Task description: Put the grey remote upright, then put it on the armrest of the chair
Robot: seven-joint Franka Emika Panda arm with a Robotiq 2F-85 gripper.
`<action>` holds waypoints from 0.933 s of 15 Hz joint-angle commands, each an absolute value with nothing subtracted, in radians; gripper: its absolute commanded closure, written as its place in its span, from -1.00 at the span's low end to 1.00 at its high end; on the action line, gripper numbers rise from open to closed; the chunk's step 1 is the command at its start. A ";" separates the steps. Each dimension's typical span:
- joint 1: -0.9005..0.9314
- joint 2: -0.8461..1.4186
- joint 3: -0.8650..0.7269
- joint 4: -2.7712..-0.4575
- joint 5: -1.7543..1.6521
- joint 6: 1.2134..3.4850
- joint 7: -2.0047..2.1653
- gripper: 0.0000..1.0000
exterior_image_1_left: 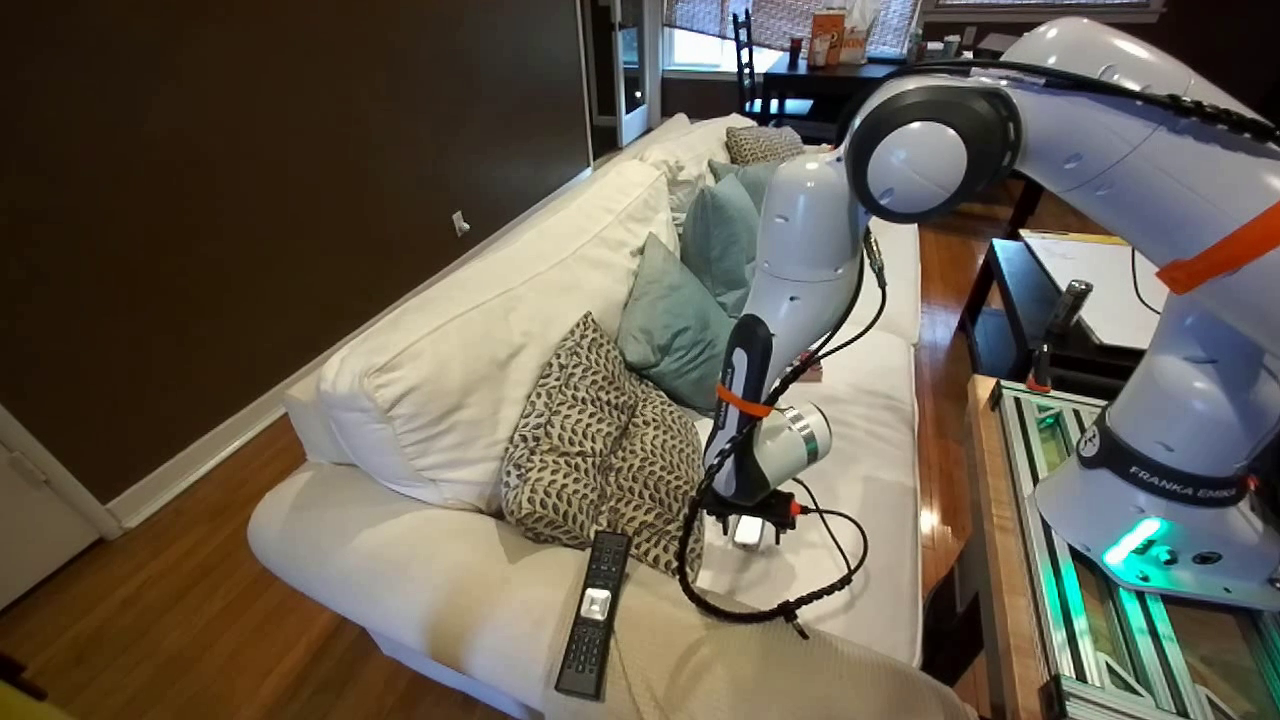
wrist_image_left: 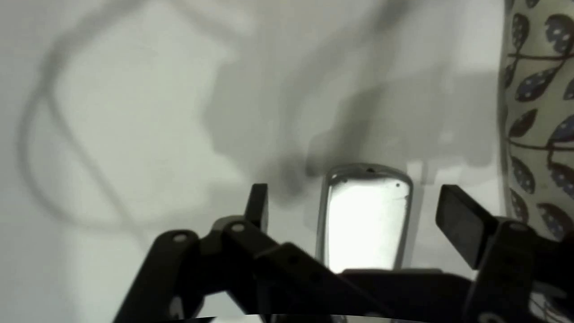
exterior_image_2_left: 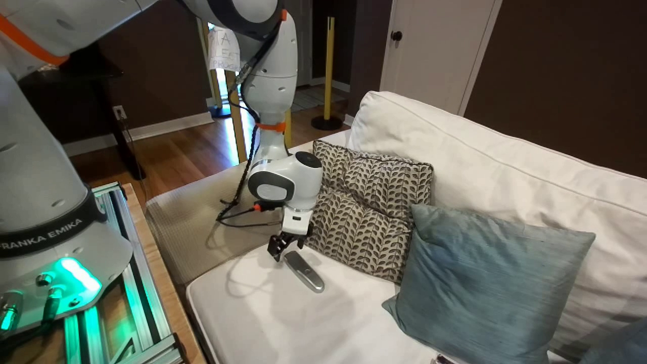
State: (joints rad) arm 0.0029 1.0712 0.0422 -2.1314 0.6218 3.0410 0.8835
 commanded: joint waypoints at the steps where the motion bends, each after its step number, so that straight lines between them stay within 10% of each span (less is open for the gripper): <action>1: 0.030 1.101 0.017 -2.110 0.636 3.060 0.911 -0.31; 8: 0.040 1.112 -0.006 -2.092 0.627 3.045 0.922 0.80; 9: 0.041 1.110 -0.005 -2.092 0.627 3.049 0.921 0.79; 10: 0.041 1.107 -0.003 -2.094 0.627 3.057 0.918 0.07; 14: 0.025 1.108 0.015 -2.085 0.618 3.059 0.894 -0.11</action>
